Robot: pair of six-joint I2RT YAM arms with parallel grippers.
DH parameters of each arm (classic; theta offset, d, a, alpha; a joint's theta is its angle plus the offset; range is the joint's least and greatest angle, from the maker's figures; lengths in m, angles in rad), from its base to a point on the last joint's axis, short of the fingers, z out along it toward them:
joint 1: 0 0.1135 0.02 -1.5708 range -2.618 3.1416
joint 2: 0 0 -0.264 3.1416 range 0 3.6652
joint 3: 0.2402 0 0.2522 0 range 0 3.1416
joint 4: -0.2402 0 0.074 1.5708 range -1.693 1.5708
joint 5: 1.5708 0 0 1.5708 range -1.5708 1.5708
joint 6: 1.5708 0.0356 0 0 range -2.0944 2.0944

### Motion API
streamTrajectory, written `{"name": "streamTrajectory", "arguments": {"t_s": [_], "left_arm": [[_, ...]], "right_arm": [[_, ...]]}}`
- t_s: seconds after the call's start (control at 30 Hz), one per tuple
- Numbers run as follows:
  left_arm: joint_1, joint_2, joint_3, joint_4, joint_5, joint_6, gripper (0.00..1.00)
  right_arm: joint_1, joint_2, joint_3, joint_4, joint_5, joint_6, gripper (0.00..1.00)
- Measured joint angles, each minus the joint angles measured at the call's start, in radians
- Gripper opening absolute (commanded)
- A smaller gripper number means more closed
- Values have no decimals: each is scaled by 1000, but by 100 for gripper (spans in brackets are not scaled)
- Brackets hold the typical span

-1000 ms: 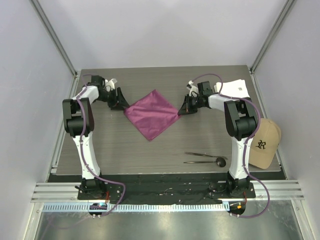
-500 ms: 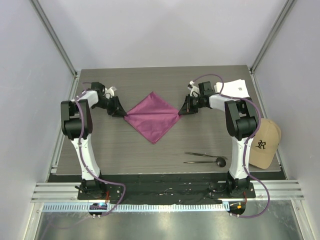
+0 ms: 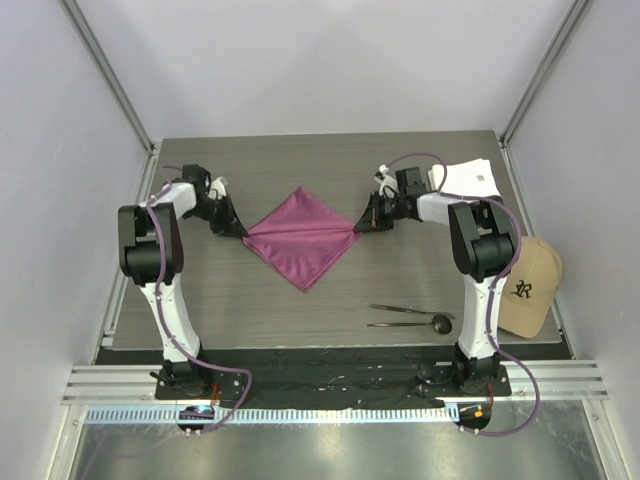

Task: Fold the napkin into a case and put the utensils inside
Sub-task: Smooth out the lower triangle-folded napkin at the center of the board.

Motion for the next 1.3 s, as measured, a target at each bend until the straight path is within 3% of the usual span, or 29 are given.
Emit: {"name": "streamTrajectory", "arguments": {"t_s": [0.2,0.43,0.47,0.63,0.7,0.77,0.87,0.97,1.1,1.2,1.23,1.3], "left_arm": [[-27,-13,14,10,-97,-40,0],[-48,-13,59,3,-192,-45,2],[-51,-13,62,-1,-204,-44,5],[-74,-13,77,-51,-297,-34,39],[-76,-16,92,-57,-350,-14,50],[-74,-21,107,-58,-410,-8,53],[-88,-43,128,-84,-527,3,53],[-136,-113,137,-114,-624,11,48],[-230,-264,112,-109,-645,0,22],[-278,-381,42,-79,-586,-36,12],[-281,-407,21,-78,-565,-47,8],[-275,-414,2,-78,-536,-71,2]], "right_arm": [[24,-71,-125,80,29,85,1],[123,-250,-411,224,100,251,1],[146,-275,-451,250,111,275,1],[234,-381,-625,368,155,378,1],[235,-406,-666,396,156,409,16],[234,-420,-692,417,153,435,32],[233,-439,-674,383,150,425,51],[238,-473,-624,278,199,354,60],[237,-526,-541,95,324,235,62],[236,-525,-453,29,344,177,53],[235,-517,-423,25,322,171,42],[237,-486,-372,36,270,166,29]]}}
